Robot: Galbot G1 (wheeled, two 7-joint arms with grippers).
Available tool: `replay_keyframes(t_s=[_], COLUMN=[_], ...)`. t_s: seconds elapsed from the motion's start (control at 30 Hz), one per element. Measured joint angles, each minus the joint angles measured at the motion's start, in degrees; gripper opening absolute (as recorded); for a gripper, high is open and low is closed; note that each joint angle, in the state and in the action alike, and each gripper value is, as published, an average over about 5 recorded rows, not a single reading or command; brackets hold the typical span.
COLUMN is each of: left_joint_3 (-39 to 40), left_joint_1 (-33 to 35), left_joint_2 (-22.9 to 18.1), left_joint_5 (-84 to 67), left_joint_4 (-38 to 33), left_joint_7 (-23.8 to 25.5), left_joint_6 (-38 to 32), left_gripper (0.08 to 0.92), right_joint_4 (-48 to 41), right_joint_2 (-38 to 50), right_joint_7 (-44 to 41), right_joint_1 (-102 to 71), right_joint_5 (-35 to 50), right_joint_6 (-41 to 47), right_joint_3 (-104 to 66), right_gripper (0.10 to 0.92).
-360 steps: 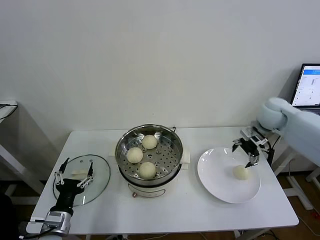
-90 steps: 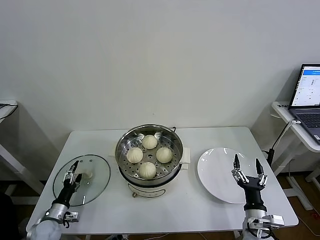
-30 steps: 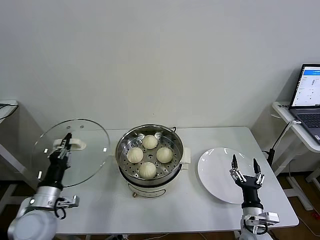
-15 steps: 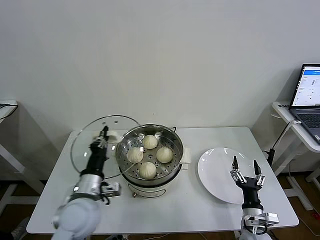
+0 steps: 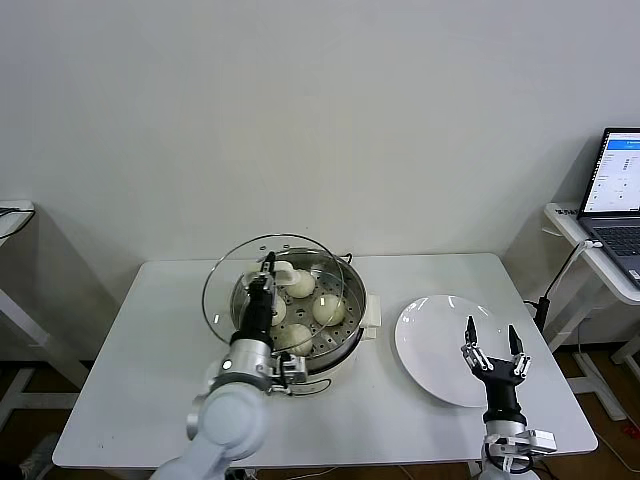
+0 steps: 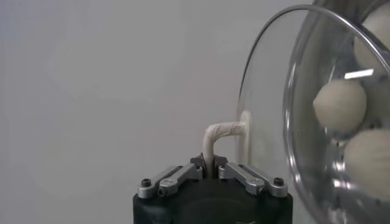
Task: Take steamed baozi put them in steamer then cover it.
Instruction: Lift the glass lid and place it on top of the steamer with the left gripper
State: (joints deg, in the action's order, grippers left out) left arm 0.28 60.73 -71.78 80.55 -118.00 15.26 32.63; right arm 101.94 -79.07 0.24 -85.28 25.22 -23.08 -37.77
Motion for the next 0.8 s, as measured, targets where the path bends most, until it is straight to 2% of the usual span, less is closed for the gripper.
replay_keyframes(t_s=[0.43,0.8], left_joint_3=[3.23,3.92], left_joint_1=[-2.52,-2.78], left_joint_2=[-6.05,-8.75], left_joint_5=[5.86,8.36], left_joint_4=[7.65,10.94], left_joint_7=[-0.55,-1.59], left_joint_6=[1.25,1.43], left_gripper=[0.194,0.194], right_joint_4=[-1.24,-1.62], right_joint_2=[0.06,0.02], right_joint_7=[-0.19,-0.39], right_joint_1=[0.42,0.53], right_joint_5=[-0.52,-0.85], right_joint_6=[-0.08,-0.19], right_joint_3=[0.3,0.56], right_gripper=[0.823,0.823])
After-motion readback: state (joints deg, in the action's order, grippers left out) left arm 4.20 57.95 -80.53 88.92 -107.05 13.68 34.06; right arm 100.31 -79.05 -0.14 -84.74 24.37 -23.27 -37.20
